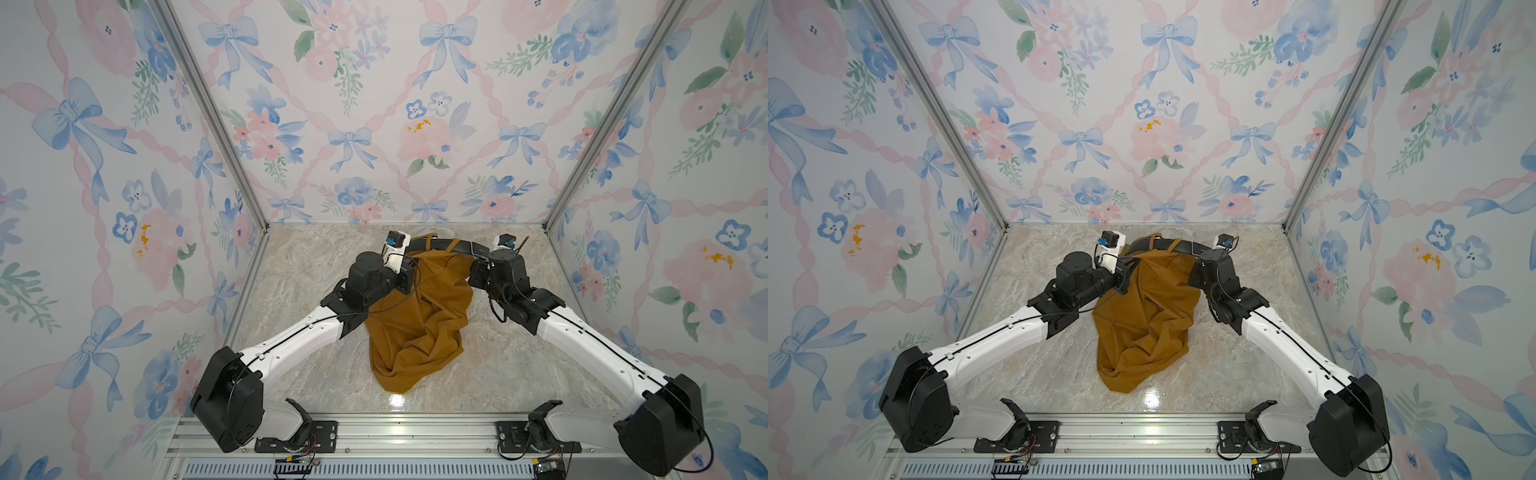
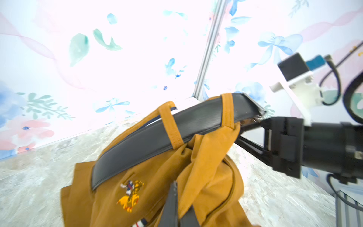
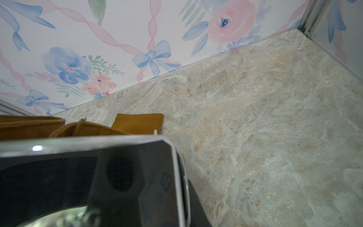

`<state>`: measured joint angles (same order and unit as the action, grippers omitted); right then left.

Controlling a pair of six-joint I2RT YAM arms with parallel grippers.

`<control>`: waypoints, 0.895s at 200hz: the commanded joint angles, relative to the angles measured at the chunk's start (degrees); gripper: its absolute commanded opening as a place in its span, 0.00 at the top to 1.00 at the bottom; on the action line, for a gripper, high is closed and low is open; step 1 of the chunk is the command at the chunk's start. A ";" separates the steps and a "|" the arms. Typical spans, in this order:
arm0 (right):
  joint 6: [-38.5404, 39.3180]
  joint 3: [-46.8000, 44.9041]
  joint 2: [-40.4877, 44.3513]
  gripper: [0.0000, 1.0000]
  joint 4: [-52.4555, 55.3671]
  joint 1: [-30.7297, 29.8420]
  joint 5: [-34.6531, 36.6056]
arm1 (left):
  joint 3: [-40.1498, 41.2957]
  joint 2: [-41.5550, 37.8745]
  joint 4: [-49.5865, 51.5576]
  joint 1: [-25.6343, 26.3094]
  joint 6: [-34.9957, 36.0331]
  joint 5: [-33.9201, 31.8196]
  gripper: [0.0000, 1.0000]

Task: Remove the belt from the trousers
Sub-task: Adjust the trousers at the center of the board.

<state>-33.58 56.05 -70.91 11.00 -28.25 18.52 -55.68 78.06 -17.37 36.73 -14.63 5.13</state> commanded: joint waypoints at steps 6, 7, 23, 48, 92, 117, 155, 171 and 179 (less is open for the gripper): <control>-3.79 -3.05 2.66 1.00 -1.69 0.47 -0.77 | 6.06 0.64 -6.49 -3.18 -10.65 2.67 1.00; -3.78 -3.19 2.68 1.00 -1.65 0.52 -0.77 | 6.35 0.71 -6.78 -3.21 -10.93 2.77 1.00; -4.10 -4.01 3.21 1.00 -1.63 0.64 -1.27 | 10.15 2.47 -10.43 -3.21 -14.80 3.65 1.00; -6.55 -5.88 4.19 1.00 -4.63 1.47 -3.80 | 12.65 4.53 -11.51 -2.97 -14.71 4.32 1.00; -4.85 -0.91 1.18 1.00 -7.48 2.57 -6.71 | 10.23 -1.16 -11.55 -0.75 -2.93 3.93 0.50; -2.55 7.77 -3.08 1.00 -6.75 3.16 -9.60 | 5.22 -3.84 -11.55 3.44 8.00 -4.21 0.33; -0.28 19.69 -9.53 1.00 -5.16 2.32 -14.44 | -6.95 3.90 -11.55 5.90 13.06 -7.49 0.23; -0.04 23.43 -11.16 1.00 -4.09 1.33 -15.12 | -13.11 8.93 -11.55 6.40 12.59 -8.59 0.23; -0.28 24.58 -11.68 1.00 -3.97 1.10 -15.63 | -15.74 11.46 -11.53 6.58 13.03 -9.51 0.22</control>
<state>-33.95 74.81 -81.84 10.55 -26.11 6.07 -65.60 82.59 -29.32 42.72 -4.99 -0.78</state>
